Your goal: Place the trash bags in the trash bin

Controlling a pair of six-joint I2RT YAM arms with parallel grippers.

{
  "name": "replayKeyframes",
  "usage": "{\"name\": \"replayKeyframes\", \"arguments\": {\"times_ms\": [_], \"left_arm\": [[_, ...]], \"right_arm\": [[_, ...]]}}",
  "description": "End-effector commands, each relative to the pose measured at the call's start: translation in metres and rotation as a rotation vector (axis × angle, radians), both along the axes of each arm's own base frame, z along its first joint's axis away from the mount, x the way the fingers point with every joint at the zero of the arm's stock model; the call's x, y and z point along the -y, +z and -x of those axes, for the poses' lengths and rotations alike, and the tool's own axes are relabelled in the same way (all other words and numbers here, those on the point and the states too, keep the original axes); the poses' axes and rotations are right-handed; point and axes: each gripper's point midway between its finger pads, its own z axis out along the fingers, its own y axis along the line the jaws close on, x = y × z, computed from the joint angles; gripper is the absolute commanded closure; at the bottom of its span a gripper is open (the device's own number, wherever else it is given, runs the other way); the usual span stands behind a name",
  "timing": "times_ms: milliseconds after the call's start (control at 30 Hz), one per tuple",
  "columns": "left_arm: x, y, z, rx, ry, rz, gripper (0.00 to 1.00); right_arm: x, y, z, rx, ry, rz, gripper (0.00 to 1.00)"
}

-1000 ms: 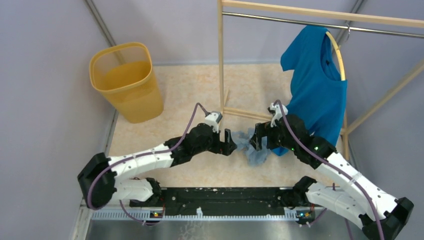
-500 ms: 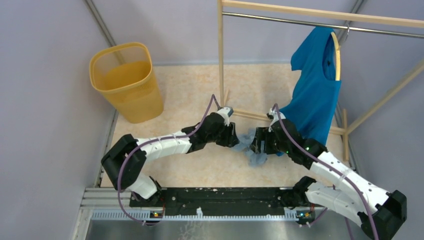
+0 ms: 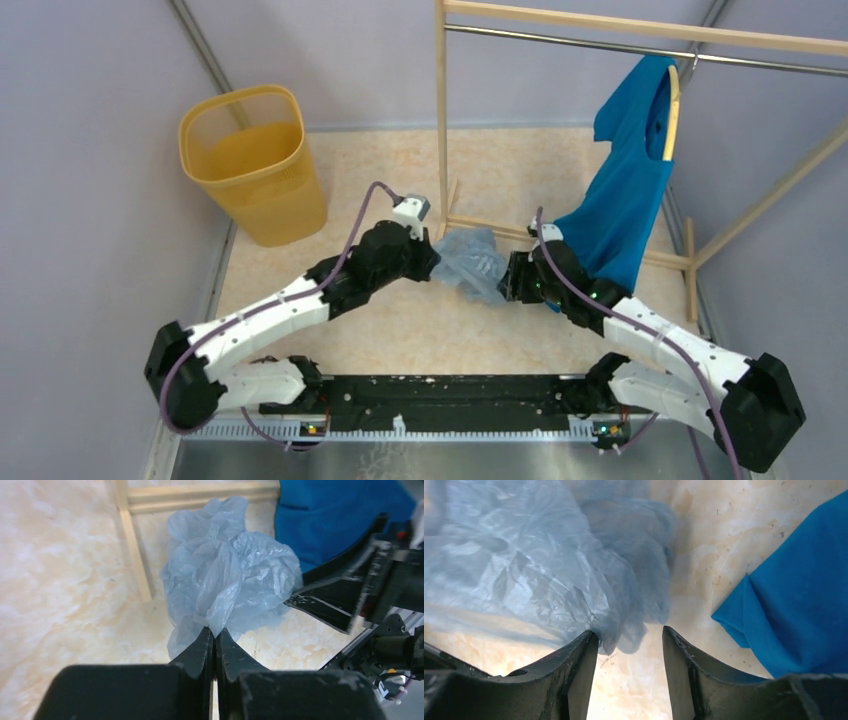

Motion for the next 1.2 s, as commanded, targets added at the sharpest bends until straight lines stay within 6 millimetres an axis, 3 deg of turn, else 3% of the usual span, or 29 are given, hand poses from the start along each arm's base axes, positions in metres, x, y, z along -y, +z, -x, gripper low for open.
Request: {"name": "replayKeyframes", "arguments": {"times_ms": [0, 67, 200, 467, 567, 667, 733, 900, 1000, 1100, 1167], "left_arm": [[-0.041, 0.03, -0.005, 0.117, 0.112, -0.038, 0.95], [-0.054, 0.035, -0.005, 0.139, 0.155, -0.042, 0.95], [-0.062, 0.045, -0.002, 0.167, 0.162, -0.031, 0.99], [-0.058, 0.056, 0.0, 0.162, 0.157, 0.01, 1.0], [-0.058, 0.061, -0.001, 0.155, 0.174, 0.022, 1.0], [-0.058, 0.064, -0.003, 0.147, 0.196, 0.039, 1.0], [-0.057, 0.063, -0.005, 0.144, 0.2, 0.04, 1.0], [-0.056, 0.065, -0.008, 0.134, 0.222, 0.048, 1.0], [-0.048, 0.07, -0.006, 0.132, 0.188, 0.084, 1.0], [-0.047, 0.078, -0.003, 0.149, 0.16, 0.09, 1.0], [-0.053, 0.084, -0.003, 0.153, 0.185, 0.094, 1.0]], "right_arm": [[-0.013, 0.019, -0.027, 0.104, -0.015, -0.023, 0.51], [-0.012, 0.018, -0.033, 0.114, -0.024, 0.004, 0.52], [-0.013, 0.014, -0.037, 0.113, -0.014, 0.027, 0.53], [-0.015, 0.012, -0.035, 0.104, 0.017, 0.044, 0.52], [-0.02, 0.02, -0.031, 0.123, 0.088, 0.043, 0.44], [-0.036, 0.037, -0.019, 0.138, 0.213, -0.013, 0.27], [-0.05, 0.052, -0.009, 0.15, 0.306, -0.073, 0.18], [-0.085, 0.083, 0.024, 0.21, 0.464, -0.148, 0.06], [-0.094, 0.077, 0.027, 0.223, 0.433, -0.073, 0.04], [-0.079, 0.059, 0.009, 0.198, 0.282, 0.062, 0.05], [-0.068, 0.055, 0.0, 0.195, 0.214, 0.138, 0.12]]}}
